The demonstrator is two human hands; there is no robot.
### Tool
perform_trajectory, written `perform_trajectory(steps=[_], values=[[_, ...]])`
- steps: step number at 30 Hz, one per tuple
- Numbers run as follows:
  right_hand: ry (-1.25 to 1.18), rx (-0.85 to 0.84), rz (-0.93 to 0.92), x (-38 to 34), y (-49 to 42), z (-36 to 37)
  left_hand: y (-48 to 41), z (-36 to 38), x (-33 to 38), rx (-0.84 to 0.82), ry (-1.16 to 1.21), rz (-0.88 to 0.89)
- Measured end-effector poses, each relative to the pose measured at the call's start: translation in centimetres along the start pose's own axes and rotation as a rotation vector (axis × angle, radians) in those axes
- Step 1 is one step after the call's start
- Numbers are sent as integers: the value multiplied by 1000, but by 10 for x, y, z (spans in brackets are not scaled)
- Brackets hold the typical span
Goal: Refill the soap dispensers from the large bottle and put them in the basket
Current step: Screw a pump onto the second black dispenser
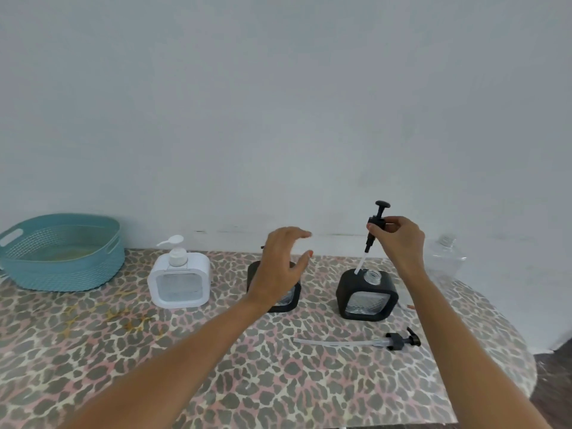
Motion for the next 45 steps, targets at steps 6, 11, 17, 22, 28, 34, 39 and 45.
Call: perform_trajectory(steps=[6,11,17,22,28,34,39,45], values=[[-76,70,-56,16,1,-29,13,83,9,-351,-38,-50],[-115,75,-79,32,3,-32,11,131,-4,-540,-170,-188],[-110,49,-106,47,3,-26,11,149,-18,-612,-176,-296],[-75,-51,-107,61,13,-9,9,148,-21,-574,-57,-322],[-84,-91,-142,66,25,1,6,149,-23,-557,-12,-337],[13,-181,-135,81,36,11,6,150,-25,-568,-6,-343],[61,-185,-99,96,47,17,4,150,-25,-557,-7,-340],[169,-73,-154,95,56,17,6,151,-25,-558,9,-354]])
Point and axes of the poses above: each hand's wrist, its own y-axis away from the middle knuckle, its own z-axis out of the palm, x = y × z, the point moved 5 cm from there along -y, towards the middle knuckle, and after that the axes turned 11 degrees about -z, right-handed, at the moved point
